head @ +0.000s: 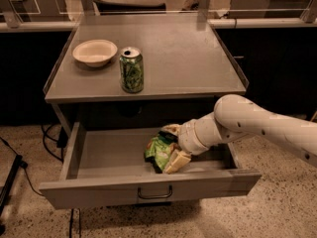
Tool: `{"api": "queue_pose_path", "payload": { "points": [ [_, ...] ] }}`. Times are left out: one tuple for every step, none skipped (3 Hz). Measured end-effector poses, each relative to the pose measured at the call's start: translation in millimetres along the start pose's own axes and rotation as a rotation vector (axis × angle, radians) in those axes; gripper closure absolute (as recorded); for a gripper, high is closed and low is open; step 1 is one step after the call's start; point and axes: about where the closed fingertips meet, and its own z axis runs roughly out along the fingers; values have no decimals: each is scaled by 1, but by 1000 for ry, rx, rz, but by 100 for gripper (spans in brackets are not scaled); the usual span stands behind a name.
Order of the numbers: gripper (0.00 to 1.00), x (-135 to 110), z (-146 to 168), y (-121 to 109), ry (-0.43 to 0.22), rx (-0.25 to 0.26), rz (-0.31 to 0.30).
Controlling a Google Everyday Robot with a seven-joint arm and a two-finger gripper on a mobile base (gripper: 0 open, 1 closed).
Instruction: Pick green rice chip bag from top drawer and place on counter
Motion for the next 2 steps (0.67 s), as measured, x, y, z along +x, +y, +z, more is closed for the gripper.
{"api": "queue_pose_path", "payload": {
  "points": [
    [25,7,14,1,6,-19,4],
    [46,13,27,-2,20,-30,2]
  ]
}}
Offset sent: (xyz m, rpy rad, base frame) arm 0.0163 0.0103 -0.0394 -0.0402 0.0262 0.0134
